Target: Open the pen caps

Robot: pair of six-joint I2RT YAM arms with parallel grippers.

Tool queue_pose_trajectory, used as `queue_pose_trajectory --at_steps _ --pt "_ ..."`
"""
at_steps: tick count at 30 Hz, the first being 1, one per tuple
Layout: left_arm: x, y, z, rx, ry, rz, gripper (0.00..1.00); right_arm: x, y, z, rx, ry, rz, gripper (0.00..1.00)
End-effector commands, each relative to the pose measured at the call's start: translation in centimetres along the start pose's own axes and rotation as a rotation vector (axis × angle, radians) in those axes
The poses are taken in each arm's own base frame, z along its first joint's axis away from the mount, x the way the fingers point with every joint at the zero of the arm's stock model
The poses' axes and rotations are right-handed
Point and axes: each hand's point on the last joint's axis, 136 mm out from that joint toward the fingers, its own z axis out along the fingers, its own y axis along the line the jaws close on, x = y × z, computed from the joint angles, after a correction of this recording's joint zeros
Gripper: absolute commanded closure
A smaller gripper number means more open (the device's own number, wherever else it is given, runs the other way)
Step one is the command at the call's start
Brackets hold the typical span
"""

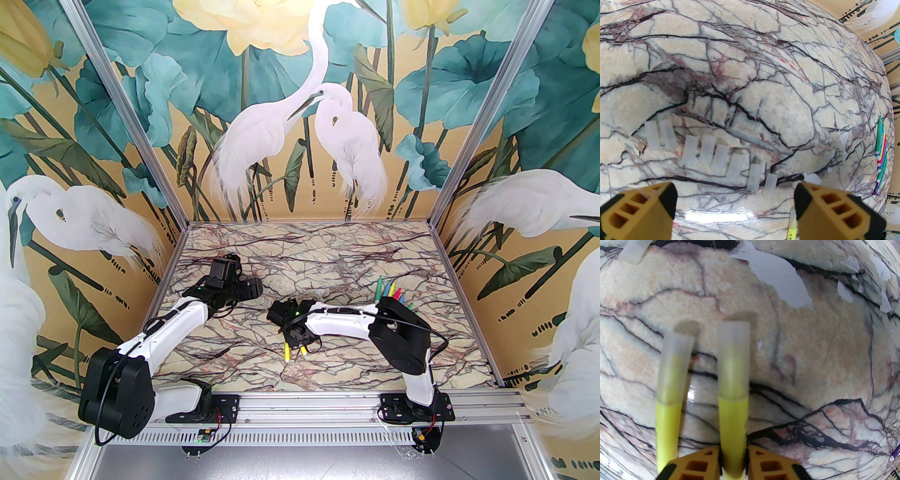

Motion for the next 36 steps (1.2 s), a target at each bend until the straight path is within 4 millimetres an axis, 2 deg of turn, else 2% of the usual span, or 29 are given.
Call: queue_pose_trajectory --at_steps 1,6,17,28,36 --pt "0.2 -0.4 0.6 0.030 0.023 0.009 0.12 -0.2 -1.4 1.3 0.045 -0.013 -0.003 0.79" --pt "0.6 -1.1 1.4 0.062 0.067 0.004 0.13 -0.7 -1.3 0.7 -0.030 -0.050 0.015 0.84" --pt "0.0 -4.1 1.1 0.217 0.087 -0.004 0.17 -2.8 -2.3 -2.7 -0.190 -0.198 0.046 0.91" --pt "0.9 -8.8 0.3 0.409 0.135 0.051 0.21 -4.7 -3.8 -5.0 -0.336 -0.308 0.102 0.94" --pt "1.2 -12.4 -0.2 0.548 0.153 0.052 0.24 -6.1 -3.5 -7.2 -0.403 -0.417 0.067 0.97"
